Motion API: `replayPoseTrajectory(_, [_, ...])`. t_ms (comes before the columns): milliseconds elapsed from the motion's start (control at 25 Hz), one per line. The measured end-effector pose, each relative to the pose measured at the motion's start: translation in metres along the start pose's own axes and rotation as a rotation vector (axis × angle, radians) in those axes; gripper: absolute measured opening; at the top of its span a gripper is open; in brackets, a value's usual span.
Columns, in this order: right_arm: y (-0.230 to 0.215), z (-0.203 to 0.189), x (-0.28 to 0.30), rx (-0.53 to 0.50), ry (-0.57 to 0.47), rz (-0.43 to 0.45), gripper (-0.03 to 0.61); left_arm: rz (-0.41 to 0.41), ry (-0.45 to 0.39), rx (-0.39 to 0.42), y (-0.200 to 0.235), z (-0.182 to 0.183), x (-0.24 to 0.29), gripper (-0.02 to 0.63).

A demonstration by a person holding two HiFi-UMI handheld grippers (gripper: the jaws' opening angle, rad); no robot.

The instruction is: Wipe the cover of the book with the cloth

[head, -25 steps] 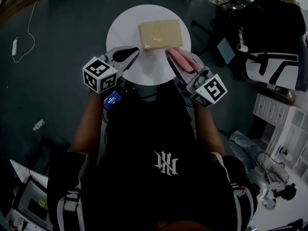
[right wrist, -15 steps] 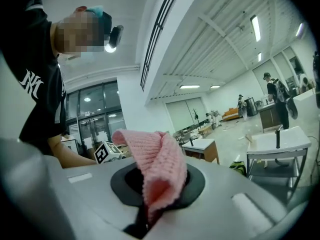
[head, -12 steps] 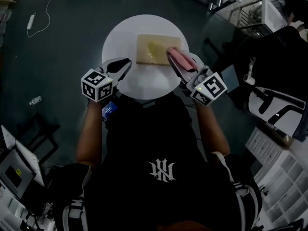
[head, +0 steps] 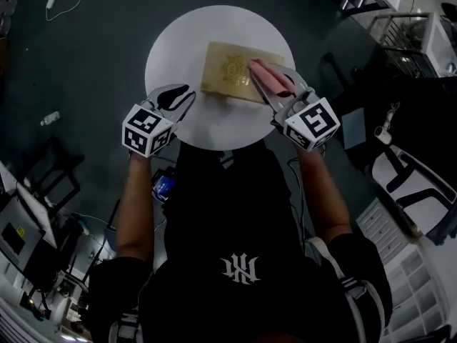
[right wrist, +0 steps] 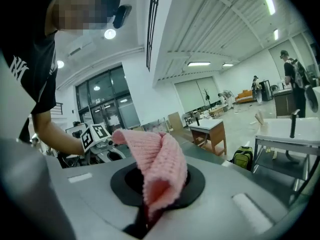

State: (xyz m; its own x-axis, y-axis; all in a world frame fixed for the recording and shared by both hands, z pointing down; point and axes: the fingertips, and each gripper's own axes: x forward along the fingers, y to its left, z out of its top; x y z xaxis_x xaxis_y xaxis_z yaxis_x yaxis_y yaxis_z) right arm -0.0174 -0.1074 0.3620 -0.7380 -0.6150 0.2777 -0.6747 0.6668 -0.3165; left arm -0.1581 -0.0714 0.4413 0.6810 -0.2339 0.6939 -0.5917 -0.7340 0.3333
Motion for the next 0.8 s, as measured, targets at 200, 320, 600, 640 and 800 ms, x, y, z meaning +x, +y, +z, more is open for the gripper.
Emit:
replayPoseTrajectory(200, [-0.038, -0.042, 0.044, -0.182, 0.186, -0.045, 0.017, -0.09, 0.087, 0.067, 0.018, -0.041, 0.049, 0.105])
replayPoseTrajectory(320, [-0.044, -0.06, 0.069, -0.203, 0.253, -0.041, 0.023, -0.118, 0.099, 0.077, 0.026, -0.061, 0.064, 0.106])
replayPoseTrajectory(600, [-0.053, -0.098, 0.125, -0.262, 0.376, -0.122, 0.02, -0.179, 0.069, 0.115, 0.021, -0.072, 0.092, 0.104])
replayPoseTrajectory(640, [-0.051, -0.103, 0.132, -0.278, 0.391, -0.121, 0.02, -0.182, 0.061, 0.117, 0.021, -0.072, 0.092, 0.104])
replayPoseTrajectory(800, [-0.05, -0.116, 0.153, -0.343, 0.441, -0.144, 0.02, -0.194, 0.046, 0.127, 0.021, -0.07, 0.095, 0.096])
